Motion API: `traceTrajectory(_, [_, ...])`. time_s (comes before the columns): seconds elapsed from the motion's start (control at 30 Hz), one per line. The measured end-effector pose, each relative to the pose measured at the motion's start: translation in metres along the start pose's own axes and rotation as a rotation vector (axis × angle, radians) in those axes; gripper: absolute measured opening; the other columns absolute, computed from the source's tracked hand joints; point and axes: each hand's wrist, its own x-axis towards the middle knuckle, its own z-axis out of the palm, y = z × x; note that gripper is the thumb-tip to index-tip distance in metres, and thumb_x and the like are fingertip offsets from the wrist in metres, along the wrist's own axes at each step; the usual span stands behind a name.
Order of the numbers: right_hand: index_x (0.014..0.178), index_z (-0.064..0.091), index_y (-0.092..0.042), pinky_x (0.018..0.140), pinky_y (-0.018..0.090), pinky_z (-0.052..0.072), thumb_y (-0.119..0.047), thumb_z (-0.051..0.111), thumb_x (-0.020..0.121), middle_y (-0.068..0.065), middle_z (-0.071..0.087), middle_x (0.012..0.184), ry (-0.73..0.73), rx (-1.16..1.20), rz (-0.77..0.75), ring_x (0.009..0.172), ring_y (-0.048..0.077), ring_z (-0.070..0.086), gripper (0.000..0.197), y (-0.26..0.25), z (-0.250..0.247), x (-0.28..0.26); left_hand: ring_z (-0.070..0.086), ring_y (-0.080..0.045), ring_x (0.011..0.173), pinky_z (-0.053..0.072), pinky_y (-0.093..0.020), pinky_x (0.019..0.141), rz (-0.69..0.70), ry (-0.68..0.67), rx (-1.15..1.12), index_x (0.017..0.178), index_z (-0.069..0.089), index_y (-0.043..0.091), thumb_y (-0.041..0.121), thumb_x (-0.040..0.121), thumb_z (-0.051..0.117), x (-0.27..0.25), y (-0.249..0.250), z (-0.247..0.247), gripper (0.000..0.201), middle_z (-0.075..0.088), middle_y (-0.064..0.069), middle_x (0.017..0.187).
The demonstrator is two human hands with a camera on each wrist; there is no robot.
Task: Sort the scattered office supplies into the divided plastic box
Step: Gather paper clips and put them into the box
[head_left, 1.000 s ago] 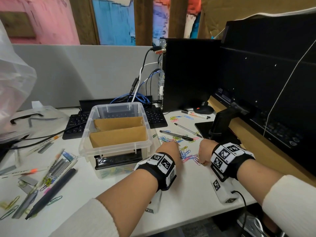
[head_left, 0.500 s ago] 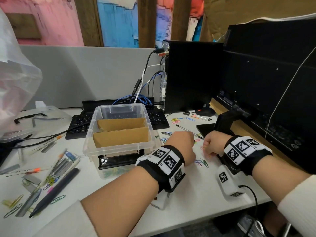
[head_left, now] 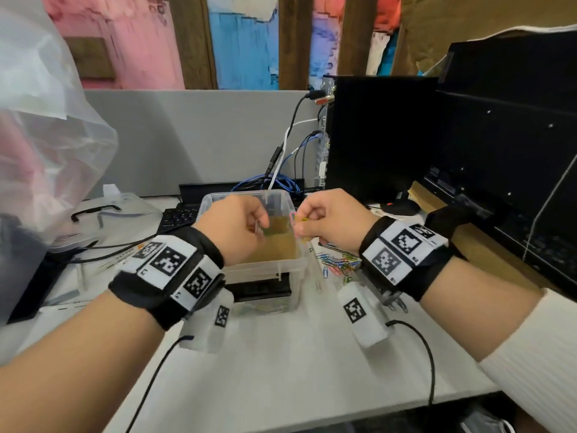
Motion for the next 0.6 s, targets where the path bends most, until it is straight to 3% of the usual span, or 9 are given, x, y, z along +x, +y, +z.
traceTrajectory(0.07, [0.075, 0.067, -0.008, 0.047, 0.013, 0.04, -0.005, 0.072, 0.078, -0.004, 0.06, 0.057, -0.012, -0.062, -0.012, 0.045, 0.0, 0.051, 0.007, -0.003, 0.015, 0.009, 0.05, -0.006, 0.058, 0.039, -0.019, 0.062, -0.033, -0.035, 0.058, 0.078, 0.061, 0.024, 0.008, 0.078, 0.066, -0.004, -0.012, -0.001, 0.016, 0.062, 0.004, 0.072])
traceTrajectory(0.13, [0.071, 0.068, -0.013, 0.057, 0.023, 0.046, -0.011, 0.076, 0.075, -0.002, 0.061, 0.059, -0.001, -0.148, -0.01, 0.054, 0.008, 0.055, 0.009, -0.004, 0.026, 0.012, 0.051, -0.002, 0.059, 0.039, -0.016, 0.063, -0.041, -0.06, 0.071, 0.083, 0.063, 0.023, 0.008, 0.078, 0.067, -0.006, -0.02, 0.001, 0.017, 0.064, 0.005, 0.073])
traceTrajectory(0.2, [0.075, 0.071, -0.015, 0.071, 0.029, 0.054, -0.014, 0.076, 0.076, 0.004, 0.068, 0.07, -0.019, -0.19, -0.004, 0.067, 0.018, 0.064, 0.005, -0.004, 0.031, 0.012, 0.053, 0.003, 0.055, 0.041, -0.009, 0.061, -0.051, -0.099, 0.046, 0.089, 0.063, 0.022, 0.005, 0.08, 0.066, -0.007, -0.025, 0.003, 0.019, 0.068, 0.005, 0.074])
traceTrajectory(0.27, [0.08, 0.072, -0.017, 0.077, 0.029, 0.056, -0.014, 0.074, 0.078, 0.003, 0.071, 0.076, -0.038, -0.194, 0.005, 0.075, 0.017, 0.068, 0.004, -0.003, 0.031, 0.011, 0.058, 0.001, 0.061, 0.045, -0.013, 0.07, -0.065, -0.129, 0.016, 0.094, 0.062, 0.021, 0.006, 0.081, 0.067, -0.008, -0.029, 0.004, 0.019, 0.072, 0.004, 0.078])
traceTrajectory(0.33, [0.083, 0.073, -0.018, 0.077, 0.026, 0.055, -0.014, 0.073, 0.08, -0.001, 0.071, 0.077, -0.031, -0.182, 0.008, 0.076, 0.012, 0.068, 0.006, 0.0, 0.028, 0.009, 0.062, -0.008, 0.07, 0.048, -0.019, 0.075, -0.066, -0.125, 0.008, 0.094, 0.063, 0.02, 0.009, 0.082, 0.07, -0.009, -0.029, 0.005, 0.018, 0.072, 0.003, 0.082])
traceTrajectory(0.4, [0.086, 0.073, -0.019, 0.07, 0.021, 0.052, -0.013, 0.071, 0.081, -0.003, 0.07, 0.077, -0.008, -0.163, 0.001, 0.073, 0.009, 0.065, 0.007, 0.003, 0.022, 0.006, 0.063, -0.01, 0.071, 0.049, -0.021, 0.073, -0.042, -0.079, -0.004, 0.09, 0.064, 0.021, 0.011, 0.082, 0.069, -0.01, -0.025, 0.007, 0.014, 0.069, 0.006, 0.079])
traceTrajectory(0.47, [0.085, 0.071, -0.017, 0.062, 0.018, 0.047, -0.014, 0.069, 0.083, -0.003, 0.069, 0.074, 0.02, -0.138, -0.012, 0.067, 0.007, 0.063, 0.004, 0.005, 0.015, 0.001, 0.056, -0.003, 0.063, 0.042, -0.015, 0.064, 0.012, -0.011, -0.029, 0.084, 0.063, 0.024, 0.012, 0.083, 0.068, -0.011, -0.015, 0.009, 0.014, 0.062, 0.01, 0.072])
traceTrajectory(0.6, [0.076, 0.067, -0.013, 0.065, 0.026, 0.053, -0.016, 0.069, 0.083, 0.003, 0.067, 0.068, 0.11, -0.154, -0.005, 0.06, 0.01, 0.064, 0.008, 0.019, -0.007, -0.01, 0.052, 0.002, 0.059, 0.038, -0.006, 0.059, 0.154, 0.038, -0.126, 0.081, 0.063, 0.025, 0.009, 0.083, 0.064, -0.012, 0.023, 0.021, 0.016, 0.061, 0.011, 0.07])
